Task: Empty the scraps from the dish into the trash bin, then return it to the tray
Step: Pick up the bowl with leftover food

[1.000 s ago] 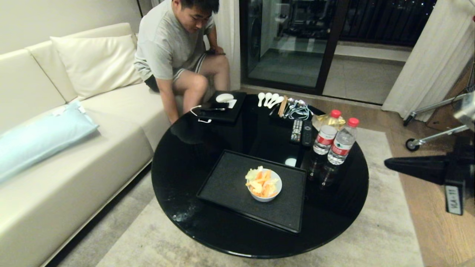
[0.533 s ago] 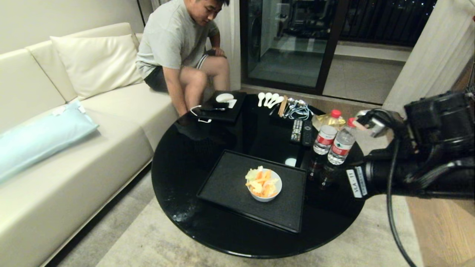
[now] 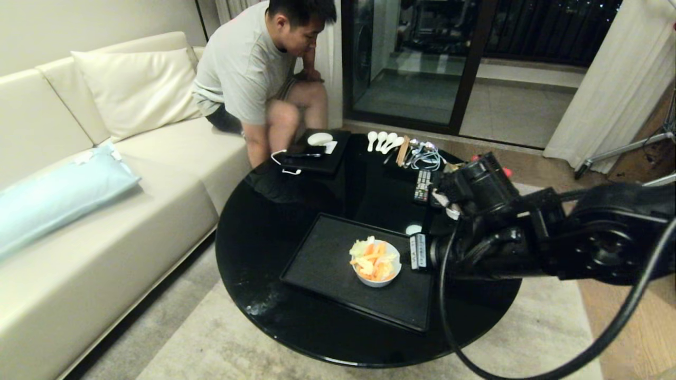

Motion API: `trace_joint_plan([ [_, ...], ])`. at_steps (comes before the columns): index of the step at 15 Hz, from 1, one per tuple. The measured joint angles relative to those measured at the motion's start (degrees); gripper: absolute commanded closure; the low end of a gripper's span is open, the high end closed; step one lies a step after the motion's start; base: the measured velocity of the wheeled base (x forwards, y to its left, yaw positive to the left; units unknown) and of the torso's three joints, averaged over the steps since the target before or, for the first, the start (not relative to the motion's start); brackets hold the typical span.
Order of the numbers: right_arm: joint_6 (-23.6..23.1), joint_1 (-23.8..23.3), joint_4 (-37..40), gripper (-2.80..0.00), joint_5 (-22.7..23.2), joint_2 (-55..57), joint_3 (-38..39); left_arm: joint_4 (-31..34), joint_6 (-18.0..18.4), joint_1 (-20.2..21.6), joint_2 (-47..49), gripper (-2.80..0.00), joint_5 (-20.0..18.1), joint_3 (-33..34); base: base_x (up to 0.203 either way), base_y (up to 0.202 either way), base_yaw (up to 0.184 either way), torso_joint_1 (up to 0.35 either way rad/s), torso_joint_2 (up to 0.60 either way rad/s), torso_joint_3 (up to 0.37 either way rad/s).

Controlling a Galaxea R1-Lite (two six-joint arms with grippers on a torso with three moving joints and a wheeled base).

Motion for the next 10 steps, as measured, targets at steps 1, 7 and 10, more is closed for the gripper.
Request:
trace_joint_plan([
  [1, 0.4, 0.57, 0.19, -2.8, -1.44, 1.71, -0.93, -0.02, 0.02, 0.0, 0.0, 0.0, 0.0, 0.0, 0.0, 0.0, 0.0, 0.0, 0.0, 0.0],
  [7, 0.58, 1.28, 2.88, -2.8, -5.42, 10.19, -6.31, -0.02, 0.0, 0.02, 0.0, 0.0, 0.01, 0.0, 0.0, 0.0, 0.0, 0.0, 0.0, 0.0],
  [10, 0.52, 0.98, 5.14, -2.8, -6.61, 14.21, -10.26, -0.01, 0.0, 0.0, 0.0, 0.0, 0.0, 0.0, 0.0, 0.0, 0.0, 0.0, 0.0, 0.0],
])
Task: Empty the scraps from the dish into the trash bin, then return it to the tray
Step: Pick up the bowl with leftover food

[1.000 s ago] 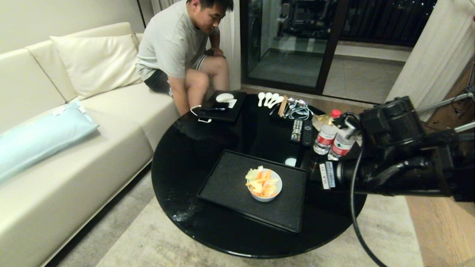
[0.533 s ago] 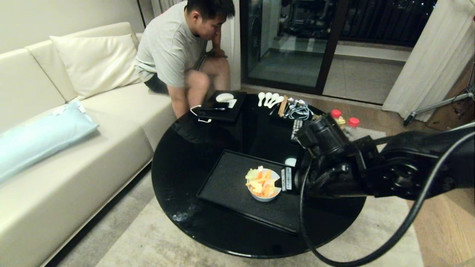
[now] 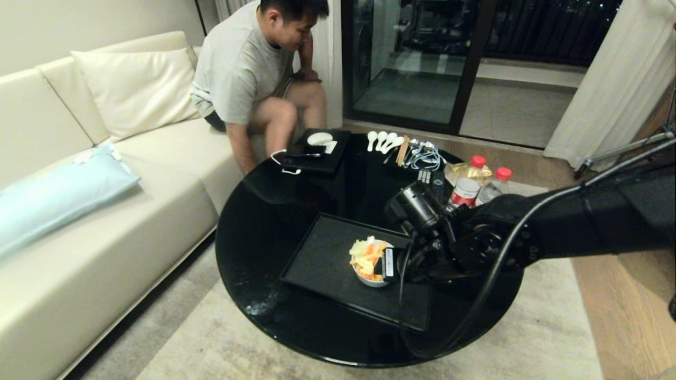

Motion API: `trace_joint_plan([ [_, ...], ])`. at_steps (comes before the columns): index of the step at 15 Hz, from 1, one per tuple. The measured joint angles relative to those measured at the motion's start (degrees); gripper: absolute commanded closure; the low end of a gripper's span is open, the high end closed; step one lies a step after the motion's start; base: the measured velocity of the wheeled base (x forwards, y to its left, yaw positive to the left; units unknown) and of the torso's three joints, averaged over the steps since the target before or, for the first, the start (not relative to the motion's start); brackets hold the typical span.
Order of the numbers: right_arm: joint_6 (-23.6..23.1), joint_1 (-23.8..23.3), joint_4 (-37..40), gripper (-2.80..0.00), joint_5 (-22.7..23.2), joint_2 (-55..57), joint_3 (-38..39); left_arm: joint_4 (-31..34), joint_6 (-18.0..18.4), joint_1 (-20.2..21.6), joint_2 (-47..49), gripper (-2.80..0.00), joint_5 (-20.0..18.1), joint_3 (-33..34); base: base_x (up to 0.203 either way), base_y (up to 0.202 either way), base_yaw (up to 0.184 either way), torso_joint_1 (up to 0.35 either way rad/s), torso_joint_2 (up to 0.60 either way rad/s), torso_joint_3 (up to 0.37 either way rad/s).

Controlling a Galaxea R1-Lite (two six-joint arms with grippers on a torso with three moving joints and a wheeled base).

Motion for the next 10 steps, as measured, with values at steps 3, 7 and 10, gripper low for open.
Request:
trace_joint_plan([
  [3, -0.11, -1.47, 3.6, -2.8, -1.4, 3.93, -4.95, -0.02, 0.0, 0.0, 0.0, 0.0, -0.02, 0.0, 0.0, 0.0, 0.0, 0.0, 0.0, 0.0],
  [7, -0.37, -4.1, 7.16, -2.8, -2.81, 8.65, -10.95, -0.02, 0.0, 0.0, 0.0, 0.0, -0.02, 0.0, 0.0, 0.0, 0.0, 0.0, 0.0, 0.0],
  [10, -2.14, -5.37, 7.51, -2.8, -3.37, 11.39, -12.23, -0.02, 0.01, -0.02, 0.0, 0.0, 0.0, 0.0, 0.0, 0.0, 0.0, 0.0, 0.0, 0.0],
])
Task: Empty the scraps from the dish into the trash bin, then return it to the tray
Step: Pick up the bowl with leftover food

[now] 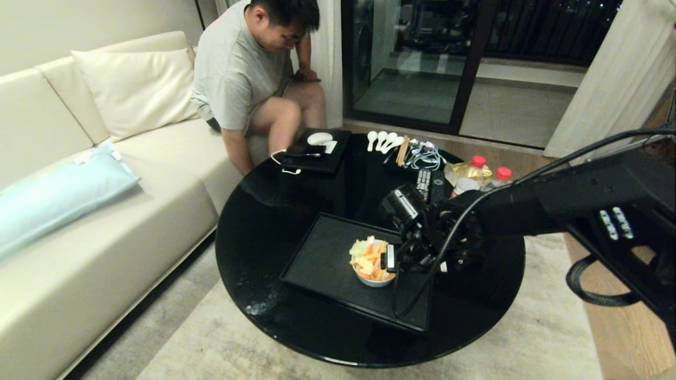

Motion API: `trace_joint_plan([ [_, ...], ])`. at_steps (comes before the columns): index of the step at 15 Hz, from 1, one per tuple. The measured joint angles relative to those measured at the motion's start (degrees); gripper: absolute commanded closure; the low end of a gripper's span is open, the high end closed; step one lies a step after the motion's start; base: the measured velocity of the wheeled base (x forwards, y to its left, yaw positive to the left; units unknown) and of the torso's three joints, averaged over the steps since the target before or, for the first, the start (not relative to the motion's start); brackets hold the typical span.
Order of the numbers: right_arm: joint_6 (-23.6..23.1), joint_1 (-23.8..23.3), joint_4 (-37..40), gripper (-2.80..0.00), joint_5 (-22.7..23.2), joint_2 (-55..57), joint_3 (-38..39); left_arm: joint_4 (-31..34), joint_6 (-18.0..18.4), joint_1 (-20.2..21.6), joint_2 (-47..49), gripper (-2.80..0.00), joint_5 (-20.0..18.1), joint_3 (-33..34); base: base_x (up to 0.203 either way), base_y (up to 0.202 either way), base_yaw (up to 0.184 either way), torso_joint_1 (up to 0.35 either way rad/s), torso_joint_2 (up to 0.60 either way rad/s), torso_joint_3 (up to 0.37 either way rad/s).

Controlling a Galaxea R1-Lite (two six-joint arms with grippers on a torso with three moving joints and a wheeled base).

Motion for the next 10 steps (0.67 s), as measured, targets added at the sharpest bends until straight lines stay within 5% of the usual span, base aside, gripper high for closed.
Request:
trace_joint_plan([
  [10, -1.48, -4.56, 0.41, -2.8, -0.79, 7.77, -7.05, 0.0, 0.0, 0.02, 0.0, 0.0, -0.02, 0.0, 0.0, 0.0, 0.0, 0.0, 0.0, 0.0],
])
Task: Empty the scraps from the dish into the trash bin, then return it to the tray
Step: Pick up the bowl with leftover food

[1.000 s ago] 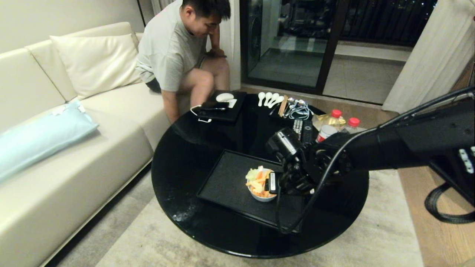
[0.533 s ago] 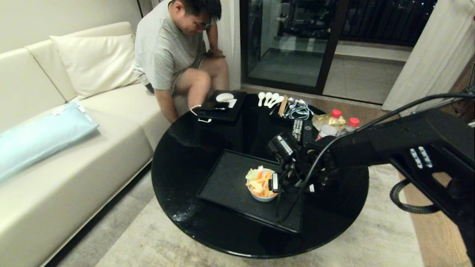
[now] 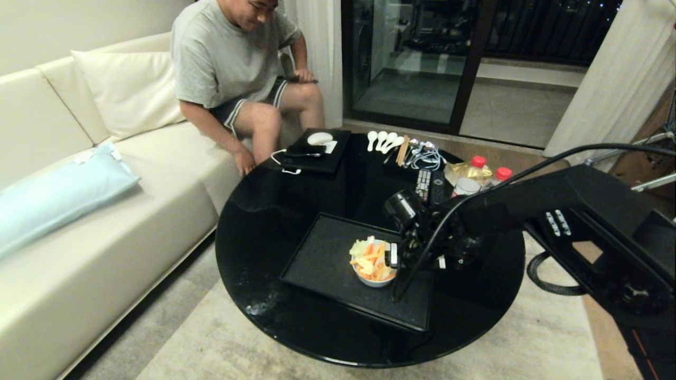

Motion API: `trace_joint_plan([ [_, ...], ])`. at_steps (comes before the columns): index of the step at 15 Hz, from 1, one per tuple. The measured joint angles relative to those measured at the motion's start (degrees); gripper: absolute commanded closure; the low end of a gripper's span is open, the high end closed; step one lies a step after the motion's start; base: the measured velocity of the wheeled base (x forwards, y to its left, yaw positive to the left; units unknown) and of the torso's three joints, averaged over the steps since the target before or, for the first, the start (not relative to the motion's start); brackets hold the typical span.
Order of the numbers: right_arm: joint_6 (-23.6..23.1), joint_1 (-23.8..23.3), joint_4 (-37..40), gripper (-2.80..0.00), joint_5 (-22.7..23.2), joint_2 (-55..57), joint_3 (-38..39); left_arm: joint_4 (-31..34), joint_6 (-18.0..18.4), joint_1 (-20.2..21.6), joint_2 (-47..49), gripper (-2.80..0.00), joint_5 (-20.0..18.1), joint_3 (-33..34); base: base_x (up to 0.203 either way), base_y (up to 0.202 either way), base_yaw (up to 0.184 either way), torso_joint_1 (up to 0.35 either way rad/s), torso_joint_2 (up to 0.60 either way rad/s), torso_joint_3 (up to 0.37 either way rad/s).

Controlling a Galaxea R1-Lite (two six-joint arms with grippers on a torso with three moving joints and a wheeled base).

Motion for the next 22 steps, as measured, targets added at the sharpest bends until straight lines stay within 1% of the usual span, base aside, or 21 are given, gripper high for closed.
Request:
trace_joint_plan([
  [10, -0.83, -3.16, -0.33, -2.8, -1.07, 5.04, -3.51, 0.0, 0.0, 0.0, 0.0, 0.0, 0.0, 0.0, 0.0, 0.0, 0.0, 0.0, 0.0, 0.0],
  [16, -0.83, -2.51, -0.5, -2.8, -1.13, 6.44, -3.86, 0.02, -0.03, 0.0, 0.0, 0.0, 0.02, 0.0, 0.0, 0.0, 0.0, 0.0, 0.0, 0.0],
  [20, -0.87, -1.15, 0.13, -2.8, -1.07, 7.49, -7.0, 0.0, 0.0, 0.02, 0.0, 0.0, 0.0, 0.0, 0.0, 0.0, 0.0, 0.0, 0.0, 0.0],
  [22, -0.87, -0.78, 1.65, -2.8, -1.05, 8.06, -8.38, 0.0, 0.0, -0.02, 0.0, 0.0, 0.02, 0.0, 0.0, 0.0, 0.0, 0.0, 0.0, 0.0],
])
